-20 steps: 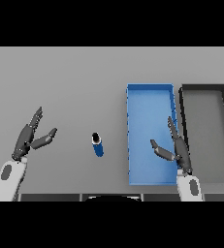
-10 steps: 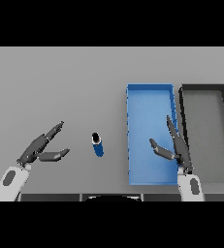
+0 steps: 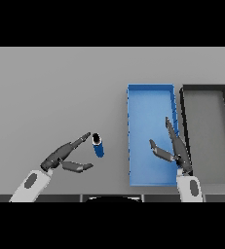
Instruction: Pick up the blue pipe and place it into the blue bin.
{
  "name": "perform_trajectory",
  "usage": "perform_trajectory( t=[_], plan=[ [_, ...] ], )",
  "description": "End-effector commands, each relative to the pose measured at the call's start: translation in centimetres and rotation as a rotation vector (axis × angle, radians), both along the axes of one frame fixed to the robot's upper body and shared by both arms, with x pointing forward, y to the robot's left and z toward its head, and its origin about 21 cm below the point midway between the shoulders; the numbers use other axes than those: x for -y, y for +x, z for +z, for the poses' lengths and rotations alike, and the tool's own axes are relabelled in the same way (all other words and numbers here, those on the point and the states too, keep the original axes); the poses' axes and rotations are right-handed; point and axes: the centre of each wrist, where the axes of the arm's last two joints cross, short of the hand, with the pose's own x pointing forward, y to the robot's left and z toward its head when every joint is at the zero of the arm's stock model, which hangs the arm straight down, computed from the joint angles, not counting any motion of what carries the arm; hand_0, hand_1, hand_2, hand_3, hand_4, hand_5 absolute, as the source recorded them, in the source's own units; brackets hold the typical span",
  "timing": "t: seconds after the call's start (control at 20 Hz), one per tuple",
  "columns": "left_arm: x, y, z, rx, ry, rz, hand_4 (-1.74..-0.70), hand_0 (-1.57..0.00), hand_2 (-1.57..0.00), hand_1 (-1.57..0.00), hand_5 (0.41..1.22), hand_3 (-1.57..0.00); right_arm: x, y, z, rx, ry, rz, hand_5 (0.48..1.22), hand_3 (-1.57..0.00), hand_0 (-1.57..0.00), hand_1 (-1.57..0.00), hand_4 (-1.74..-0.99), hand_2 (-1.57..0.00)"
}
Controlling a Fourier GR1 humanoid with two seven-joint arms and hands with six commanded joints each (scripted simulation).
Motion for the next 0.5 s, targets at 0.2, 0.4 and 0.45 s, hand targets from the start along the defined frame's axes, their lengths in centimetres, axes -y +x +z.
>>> perform_trajectory(
  t=[0.2, 0.4, 0.45],
  plan=[
    [2.8, 0.8, -1.4, 0.052, -0.041, 0.012, -1.23, 0.0, 0.0, 0.0, 0.502, 0.0, 0.5, 0.0, 0.5, -0.005, 0.01, -0.006, 0.651, 0.0, 0.0, 0.0, -1.309, 0.0],
    [5.0, 2.0, -2.4, 0.034, -0.056, 0.016, -1.21, 0.0, 0.0, 0.0, 0.499, 0.0, 1.0, -0.4, 0.2, -0.015, 0.001, -0.011, 0.657, 0.0, 0.0, 0.0, -1.318, 0.0],
    [4.9, 2.2, -2.8, 0.047, -0.045, 0.01, -1.19, 0.0, 0.0, 0.0, 0.496, 0.0, 0.9, -0.6, 0.2, -0.015, 0.006, -0.015, 0.659, 0.0, 0.0, 0.0, -1.32, 0.0]
  ],
)
